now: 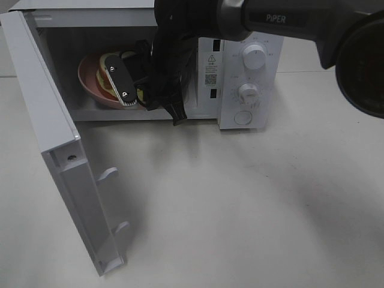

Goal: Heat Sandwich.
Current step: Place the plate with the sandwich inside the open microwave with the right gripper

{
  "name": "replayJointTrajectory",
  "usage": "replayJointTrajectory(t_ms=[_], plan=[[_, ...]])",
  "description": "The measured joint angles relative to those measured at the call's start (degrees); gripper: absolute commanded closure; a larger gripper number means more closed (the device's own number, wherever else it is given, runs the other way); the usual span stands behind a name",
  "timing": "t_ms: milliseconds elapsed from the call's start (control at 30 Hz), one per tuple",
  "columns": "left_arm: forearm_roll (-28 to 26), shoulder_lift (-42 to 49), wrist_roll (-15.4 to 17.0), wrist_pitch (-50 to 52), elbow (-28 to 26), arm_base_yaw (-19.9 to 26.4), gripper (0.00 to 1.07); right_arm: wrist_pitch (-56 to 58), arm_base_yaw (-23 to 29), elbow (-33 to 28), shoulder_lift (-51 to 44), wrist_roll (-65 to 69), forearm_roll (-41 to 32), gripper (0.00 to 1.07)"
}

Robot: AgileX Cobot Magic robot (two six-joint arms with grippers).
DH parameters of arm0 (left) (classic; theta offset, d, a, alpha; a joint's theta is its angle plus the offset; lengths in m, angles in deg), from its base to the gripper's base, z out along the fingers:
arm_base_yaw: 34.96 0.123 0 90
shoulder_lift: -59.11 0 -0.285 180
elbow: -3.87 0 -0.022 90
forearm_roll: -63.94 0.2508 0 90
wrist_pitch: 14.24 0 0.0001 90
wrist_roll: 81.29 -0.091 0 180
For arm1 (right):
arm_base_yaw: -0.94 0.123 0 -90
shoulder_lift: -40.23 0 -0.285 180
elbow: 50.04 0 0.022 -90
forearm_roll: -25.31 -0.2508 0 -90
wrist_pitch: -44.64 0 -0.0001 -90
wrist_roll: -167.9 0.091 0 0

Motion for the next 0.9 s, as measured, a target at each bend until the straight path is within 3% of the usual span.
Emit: replayJointTrajectory(t_ms=[233, 567, 733, 800, 867, 900], plan=[[0.11, 0.0, 0.0, 0.0, 0.0, 0.0, 0.03, 0.0, -0.34, 3.84, 2.81, 3.09, 0.06, 1.04], [0.11, 0.0, 0.0, 0.0, 0.0, 0.0, 0.03, -0.17, -0.86, 4.47, 3.27, 3.84, 0.34, 0.98], [0.11, 0.0, 0.0, 0.0, 0.0, 0.0, 0.03, -0.69, -0.86, 4.47, 3.27, 3.95, 0.34, 0.87], [0.11, 0.0, 0.0, 0.0, 0.0, 0.0, 0.03, -0.97, -0.86, 4.47, 3.27, 4.24, 0.34, 0.8], [0.11, 0.0, 0.0, 0.0, 0.0, 0.0, 0.03, -1.32, -0.86, 4.47, 3.27, 4.76, 0.34, 0.66], [0.11, 0.0, 0.0, 0.0, 0.0, 0.0, 0.03, -1.32, -0.86, 4.47, 3.27, 4.76, 0.34, 0.66]])
